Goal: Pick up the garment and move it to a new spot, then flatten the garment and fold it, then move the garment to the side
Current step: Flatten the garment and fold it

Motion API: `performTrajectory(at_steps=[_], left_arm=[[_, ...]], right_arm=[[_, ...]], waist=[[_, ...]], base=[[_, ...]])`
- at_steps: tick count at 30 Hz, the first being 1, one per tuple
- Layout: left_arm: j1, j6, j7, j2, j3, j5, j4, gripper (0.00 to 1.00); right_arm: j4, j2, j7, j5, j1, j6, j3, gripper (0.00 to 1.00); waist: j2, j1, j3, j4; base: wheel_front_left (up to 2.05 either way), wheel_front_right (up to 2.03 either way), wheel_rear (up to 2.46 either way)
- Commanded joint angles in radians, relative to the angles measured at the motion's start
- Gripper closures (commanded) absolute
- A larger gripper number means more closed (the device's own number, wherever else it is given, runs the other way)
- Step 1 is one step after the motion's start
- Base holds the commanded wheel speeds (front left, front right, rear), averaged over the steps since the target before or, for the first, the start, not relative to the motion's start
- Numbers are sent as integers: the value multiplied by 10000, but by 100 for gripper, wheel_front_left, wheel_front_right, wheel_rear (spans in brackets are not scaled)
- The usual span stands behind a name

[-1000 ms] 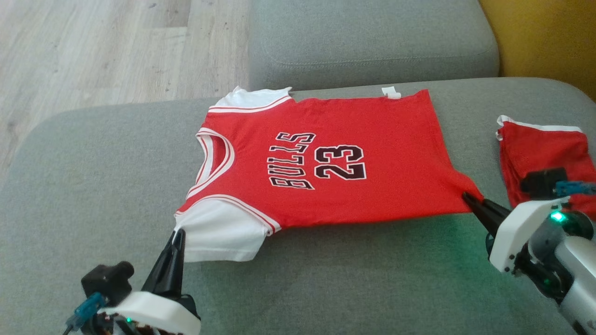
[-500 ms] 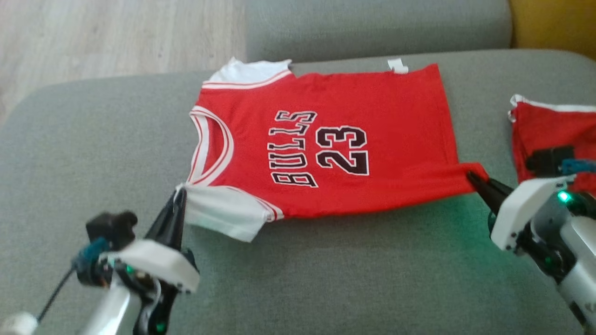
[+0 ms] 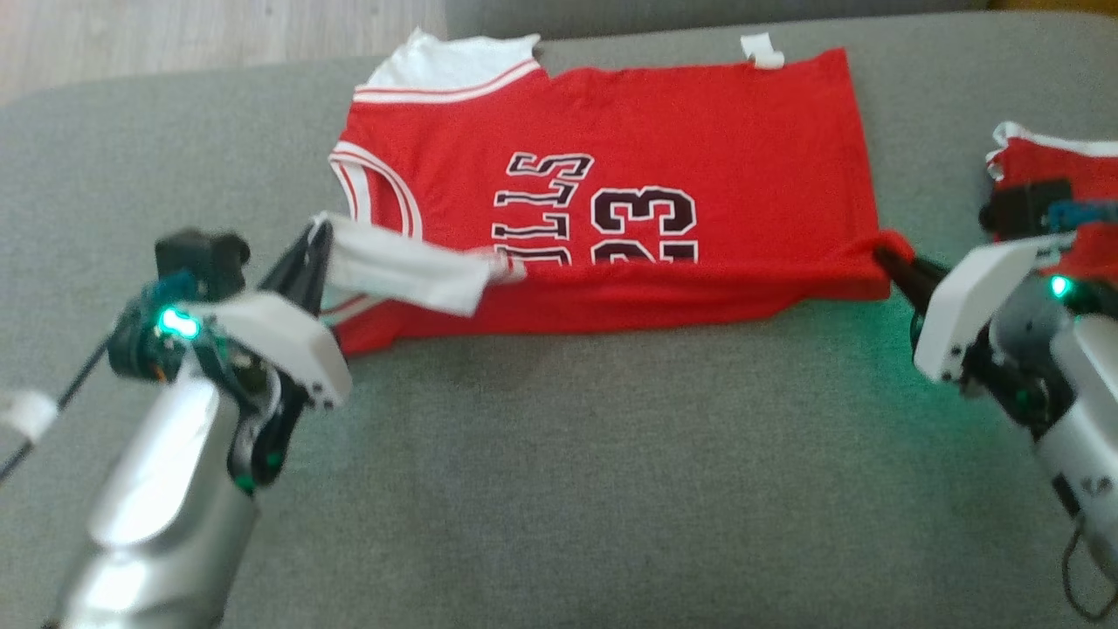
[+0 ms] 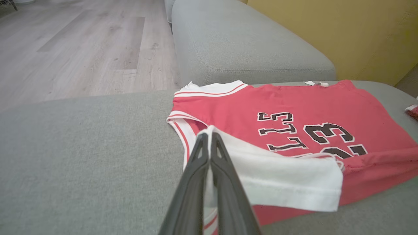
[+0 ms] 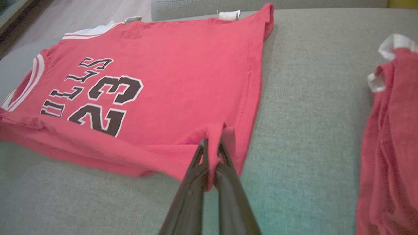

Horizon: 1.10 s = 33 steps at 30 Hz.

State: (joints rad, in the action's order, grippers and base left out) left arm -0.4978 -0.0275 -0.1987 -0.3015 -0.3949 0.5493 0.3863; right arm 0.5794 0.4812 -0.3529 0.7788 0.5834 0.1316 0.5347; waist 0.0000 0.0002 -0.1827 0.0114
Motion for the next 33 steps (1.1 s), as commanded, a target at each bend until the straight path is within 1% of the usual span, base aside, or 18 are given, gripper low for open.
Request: performTrajectory(at_steps=[1,8,9,10,12,13,17,18,21,23,26,28,30,33], left_arm=[[-737,-31,-18,-349,280,-132,-87,100],[-2033,-288,-182,-302,-245,-654,1365,100],[-2208,-310,-241,-280,-316,-711,1547,56],[-2414,-308,-189,-243,-345,-767,1707,0],[-2857,-198,158,-177,-322,-920,2016,0],[-3089,-64,460,-131,-244,-988,2136,0],[-3868,487,2189,175,373,-945,2476,0],[-3868,487,2189,175,373,-945,2476,0],[-4089,562,3454,398,745,-769,2655,0],[-4039,487,4089,530,876,-686,2675,0],[-3667,329,4506,748,1070,-604,2363,0],[-3237,251,4584,856,1155,-721,1918,0],[-2686,472,4597,933,1484,-1125,996,0],[-1511,561,4601,1266,1731,-1574,30,0]], right_arm=[[-161,85,13,-99,434,-9,-41,100],[588,-175,204,-312,1251,-9,153,100],[677,-163,360,-438,1410,-9,192,60],[831,-175,513,-518,1570,-9,173,0],[1074,-224,856,-663,1914,-9,177,0],[1159,-258,1128,-703,2099,-9,126,0],[1420,-410,2708,-787,2718,-9,-282,0],[1420,-410,2708,-787,2718,-9,-282,0],[1596,-513,3874,-839,2879,-9,-546,0],[1664,-583,4581,-891,2821,-9,-649,0],[1630,-761,5549,-886,2521,-9,-884,0],[1455,-982,5899,-862,2206,-9,-1135,0],[1164,-1229,6071,-938,1802,-9,-1484,0],[554,-1649,6135,-1391,1076,-9,-2221,0]], waist=[[0,-2,-231,4],[0,-2,-769,-19],[0,-2,-843,-18],[0,-2,-906,-14],[0,-2,-1004,-14],[0,-2,-1039,-13],[0,-2,-1114,-13],[0,-2,-1114,-13],[0,-2,-1024,-23],[0,-2,-900,-35],[0,-2,-655,-36],[0,-2,-482,-44],[0,-2,-313,-55],[0,-2,-65,-85]], base=[[0,0,0],[0,0,0],[0,0,0],[0,0,0],[0,0,0],[0,0,0],[0,0,0],[0,0,0],[0,0,0],[0,0,0],[0,0,0],[0,0,0],[0,0,0],[0,0,0]])
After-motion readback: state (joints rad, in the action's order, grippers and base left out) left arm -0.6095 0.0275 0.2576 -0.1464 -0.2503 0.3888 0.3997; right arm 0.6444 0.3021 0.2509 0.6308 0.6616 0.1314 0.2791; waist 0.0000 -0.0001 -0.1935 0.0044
